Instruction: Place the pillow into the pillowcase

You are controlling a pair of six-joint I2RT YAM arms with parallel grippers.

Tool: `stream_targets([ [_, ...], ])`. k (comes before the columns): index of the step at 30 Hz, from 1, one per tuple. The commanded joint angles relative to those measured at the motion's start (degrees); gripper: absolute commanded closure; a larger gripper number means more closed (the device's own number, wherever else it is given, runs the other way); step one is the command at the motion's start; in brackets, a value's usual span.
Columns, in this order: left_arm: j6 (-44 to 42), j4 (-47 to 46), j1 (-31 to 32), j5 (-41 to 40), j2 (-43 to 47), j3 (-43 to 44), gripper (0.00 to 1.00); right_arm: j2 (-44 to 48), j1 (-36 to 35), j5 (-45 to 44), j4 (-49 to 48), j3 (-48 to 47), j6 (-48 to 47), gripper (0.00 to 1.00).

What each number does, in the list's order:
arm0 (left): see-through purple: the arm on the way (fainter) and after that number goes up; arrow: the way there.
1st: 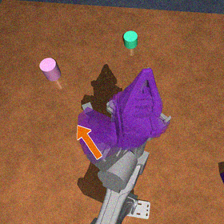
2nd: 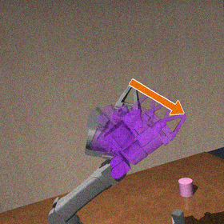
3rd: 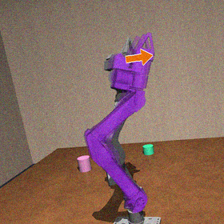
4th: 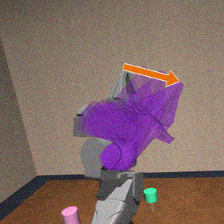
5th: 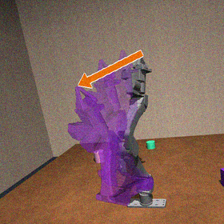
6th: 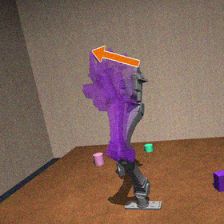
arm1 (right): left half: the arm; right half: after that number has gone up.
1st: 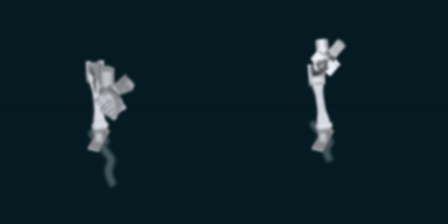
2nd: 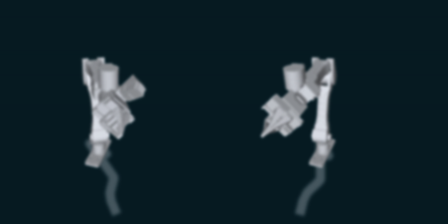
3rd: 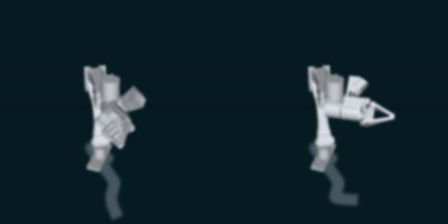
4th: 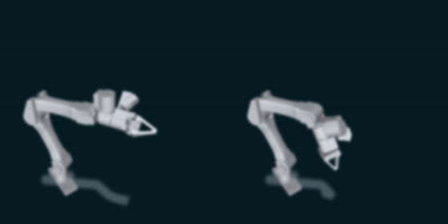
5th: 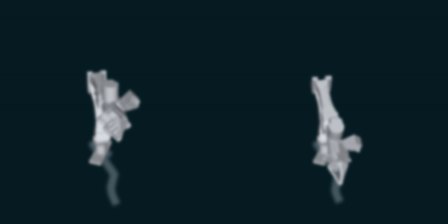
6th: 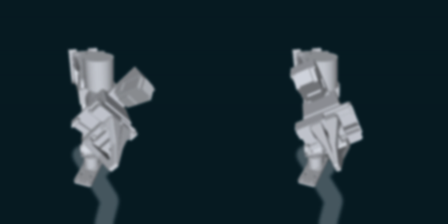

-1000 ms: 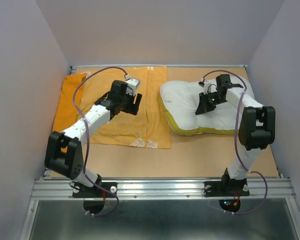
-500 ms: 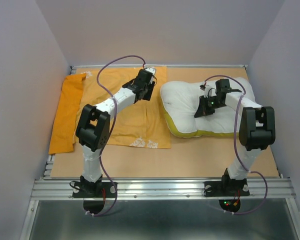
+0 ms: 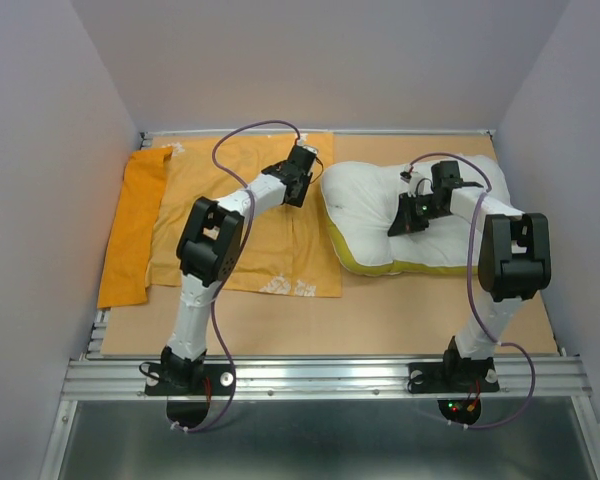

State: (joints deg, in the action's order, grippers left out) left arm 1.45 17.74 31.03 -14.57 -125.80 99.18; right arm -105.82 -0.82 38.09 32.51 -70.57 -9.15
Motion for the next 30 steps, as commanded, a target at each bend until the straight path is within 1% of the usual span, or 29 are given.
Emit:
stream_targets([
  [1,0.4,1.1,0.1,-4.1,-0.6,3.8,0.54,0.2,0.0,-0.7,0.5,2.2,0.4,0.99],
  [5,0.2,1.4,0.0,-5.6,-2.4,5.6,0.55,0.0,-0.1,-0.8,0.6,2.3,0.4,0.99],
  [6,0.3,1.4,0.0,-6.3,-3.0,6.4,0.58,-0.1,-0.1,-0.7,0.6,2.3,0.4,0.99],
  [8,0.0,1.6,-0.1,-7.5,-3.5,7.3,0.59,0.0,0.0,-0.7,0.6,2.3,0.3,1.0],
  [10,-0.2,2.0,-0.1,-8.1,-3.9,8.4,0.62,0.0,-0.1,-0.7,0.6,2.3,0.3,0.99],
  [13,-0.7,2.1,-0.4,-8.2,-4.0,8.9,0.63,-0.1,0.0,-0.7,0.5,2.4,0.2,1.0],
  [16,-0.8,2.7,-0.7,-6.6,-3.9,9.9,0.65,-0.2,-0.1,-0.6,0.5,2.5,0.1,0.99],
  [18,-0.9,2.3,-0.7,-3.5,-3.4,9.7,0.62,-0.2,0.0,-0.6,0.5,2.6,0.0,1.0],
  [19,-1.0,2.0,-0.7,-2.6,-2.9,9.7,0.58,-0.2,-0.1,-0.6,0.5,2.6,0.0,0.99],
  [20,-0.9,2.0,-0.7,-1.7,-3.0,9.8,0.55,-0.3,-0.1,-0.6,0.5,2.5,-0.1,0.99],
  [21,-1.0,2.0,-0.6,-1.7,-3.2,10.3,0.51,-0.3,0.0,-0.6,0.5,2.5,0.0,0.99],
  [23,-1.1,2.6,-0.6,-1.9,-4.1,11.2,0.48,-0.4,-0.1,-0.5,0.6,2.4,0.0,0.99],
  [30,-1.1,2.8,-0.6,-3.4,-6.8,13.1,0.47,-0.5,0.0,-0.8,0.6,2.3,0.0,1.0],
])
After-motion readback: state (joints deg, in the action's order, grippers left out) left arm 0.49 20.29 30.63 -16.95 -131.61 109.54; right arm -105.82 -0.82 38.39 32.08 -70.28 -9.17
